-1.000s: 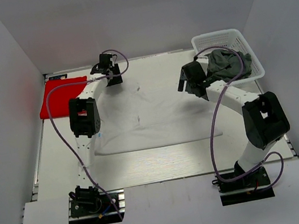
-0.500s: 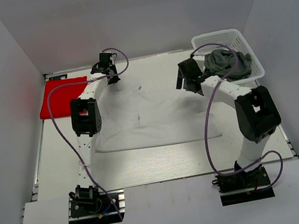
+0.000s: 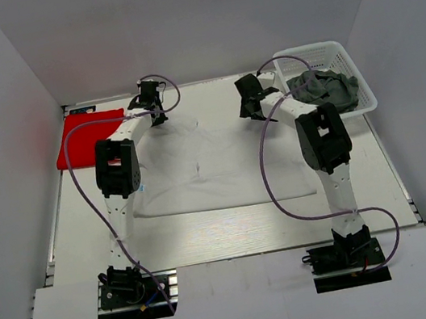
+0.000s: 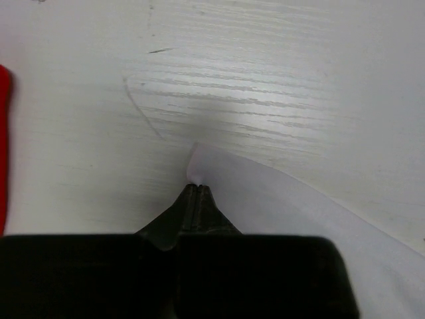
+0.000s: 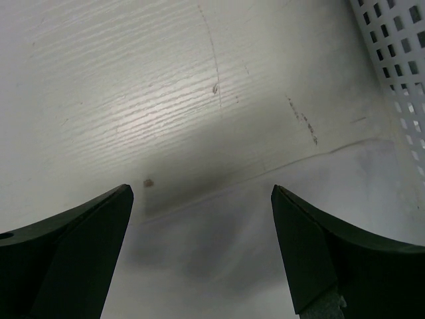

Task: Fold and stack the t-shirts
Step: Grap the side of the flattened tshirt furthest away from the robot with both arms

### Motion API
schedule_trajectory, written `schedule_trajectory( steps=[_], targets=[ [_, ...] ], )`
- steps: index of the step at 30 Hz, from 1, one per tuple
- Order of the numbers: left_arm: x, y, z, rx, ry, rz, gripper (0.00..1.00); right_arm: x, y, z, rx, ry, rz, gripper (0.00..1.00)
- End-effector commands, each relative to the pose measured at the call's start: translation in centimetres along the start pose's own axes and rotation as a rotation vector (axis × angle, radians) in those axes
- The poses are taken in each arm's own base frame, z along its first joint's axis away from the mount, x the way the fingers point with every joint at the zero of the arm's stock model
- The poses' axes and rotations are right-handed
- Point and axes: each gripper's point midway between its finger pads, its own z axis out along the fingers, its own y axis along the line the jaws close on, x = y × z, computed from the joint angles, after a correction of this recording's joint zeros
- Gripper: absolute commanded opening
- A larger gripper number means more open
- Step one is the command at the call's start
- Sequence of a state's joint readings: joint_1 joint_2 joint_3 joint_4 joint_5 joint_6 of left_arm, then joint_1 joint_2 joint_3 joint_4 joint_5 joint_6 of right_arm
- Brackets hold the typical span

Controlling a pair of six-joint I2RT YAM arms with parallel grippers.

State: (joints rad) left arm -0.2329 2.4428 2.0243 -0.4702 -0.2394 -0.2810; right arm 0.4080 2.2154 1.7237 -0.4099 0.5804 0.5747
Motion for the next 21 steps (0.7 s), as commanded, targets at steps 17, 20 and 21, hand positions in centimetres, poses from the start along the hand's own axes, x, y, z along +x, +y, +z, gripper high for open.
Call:
schedule_trajectory(
  steps=[17, 20, 21],
  targets=[
    [-2.8, 4.3, -3.0, -0.068, -0.053, -0.047, 0.0, -2.8, -1.2, 3.8, 0.081, -0.035, 0.049, 0.9],
    [-2.6, 4.2, -2.9, -0.057, -0.052, -0.038, 0.0, -3.0, -0.7, 4.6, 0.054, -0.03, 0.063, 0.9],
    [-2.6, 4.2, -2.9, -0.057, -0.052, -0.038, 0.0, -3.2, -0.2, 4.6, 0.044, -0.035, 0.073, 0.9]
  ],
)
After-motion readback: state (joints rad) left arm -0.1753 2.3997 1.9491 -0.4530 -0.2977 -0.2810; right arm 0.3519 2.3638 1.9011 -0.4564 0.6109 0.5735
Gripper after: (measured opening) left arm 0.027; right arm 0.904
